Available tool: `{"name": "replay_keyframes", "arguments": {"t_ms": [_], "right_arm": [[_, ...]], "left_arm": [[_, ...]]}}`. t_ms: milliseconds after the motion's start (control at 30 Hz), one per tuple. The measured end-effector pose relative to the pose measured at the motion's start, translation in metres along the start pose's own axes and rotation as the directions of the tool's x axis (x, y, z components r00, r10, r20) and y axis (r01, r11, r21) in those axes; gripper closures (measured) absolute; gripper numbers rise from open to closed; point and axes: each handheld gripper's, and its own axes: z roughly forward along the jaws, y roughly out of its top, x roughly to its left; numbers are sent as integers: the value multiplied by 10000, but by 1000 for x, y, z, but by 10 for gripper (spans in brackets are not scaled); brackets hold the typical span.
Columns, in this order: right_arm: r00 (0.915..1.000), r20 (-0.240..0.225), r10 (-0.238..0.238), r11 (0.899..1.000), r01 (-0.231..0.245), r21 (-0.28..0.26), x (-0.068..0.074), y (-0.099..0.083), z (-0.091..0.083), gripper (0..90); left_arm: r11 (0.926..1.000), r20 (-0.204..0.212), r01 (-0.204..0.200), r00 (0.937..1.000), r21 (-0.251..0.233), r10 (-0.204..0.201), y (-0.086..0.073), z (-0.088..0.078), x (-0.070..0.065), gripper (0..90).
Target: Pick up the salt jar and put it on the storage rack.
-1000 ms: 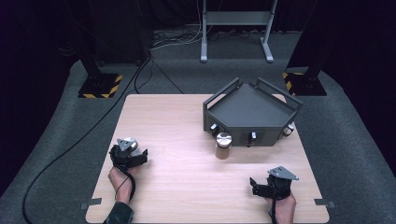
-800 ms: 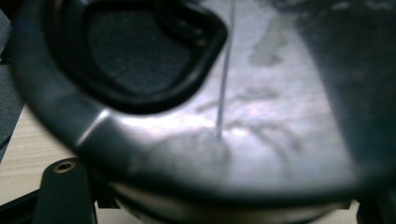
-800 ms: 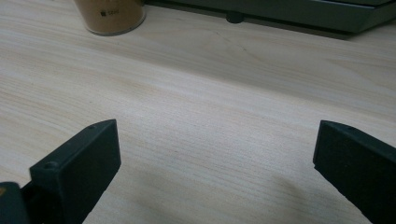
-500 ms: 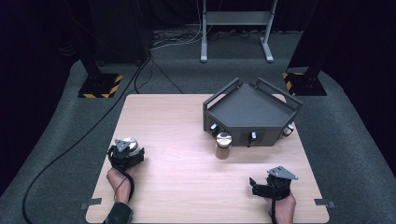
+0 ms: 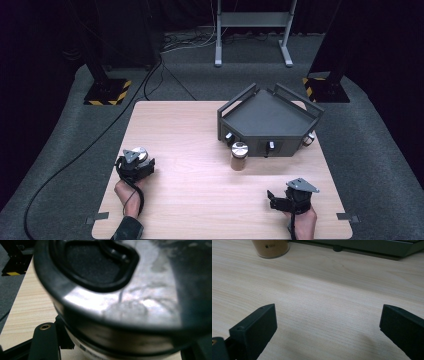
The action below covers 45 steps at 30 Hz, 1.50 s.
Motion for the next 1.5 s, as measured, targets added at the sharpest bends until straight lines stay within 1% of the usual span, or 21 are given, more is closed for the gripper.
{"name": "replay_keyframes", "arguments": {"t_ms": [233, 467, 633, 700, 733, 833, 1067, 1300, 1500], "right_arm": [[10000, -13, 10, 10000, -10, 6, 0, 0, 0, 3], [10000, -8, -24, 10000, 24, 24, 0, 0, 0, 3], [10000, -5, -31, 10000, 31, 43, 0, 1, 0, 3], [10000, 2, -21, 10000, 21, 40, 0, 1, 0, 3], [10000, 4, -18, 10000, 18, 28, 0, 1, 0, 3], [10000, -15, 5, 10000, -5, 20, 0, 0, 0, 4], [10000, -1, 14, 10000, -14, 16, 0, 0, 0, 4], [10000, 11, 15, 10000, -15, 31, 0, 1, 0, 4], [10000, 46, 17, 10000, -17, 54, 1, 1, 0, 4]], "left_arm": [[9998, 192, -104, 9998, -145, 107, 4, -4, -4, 316], [9989, 442, -412, 9981, -237, 422, 10, -9, -11, 316], [9979, 629, -566, 9963, -303, 584, 15, -11, -16, 316], [9977, 636, -597, 9961, -324, 617, 16, -11, -17, 316], [9968, 662, -737, 9949, -298, 755, 18, -11, -20, 316], [9960, 714, -834, 9938, -330, 856, 21, -12, -23, 316], [9951, 952, -882, 9912, -436, 920, 26, -13, -27, 316], [9939, 1242, -985, 9868, -505, 1041, 32, -13, -33, 316], [9920, 1358, -1134, 9835, -546, 1199, 37, -13, -39, 316]]}}
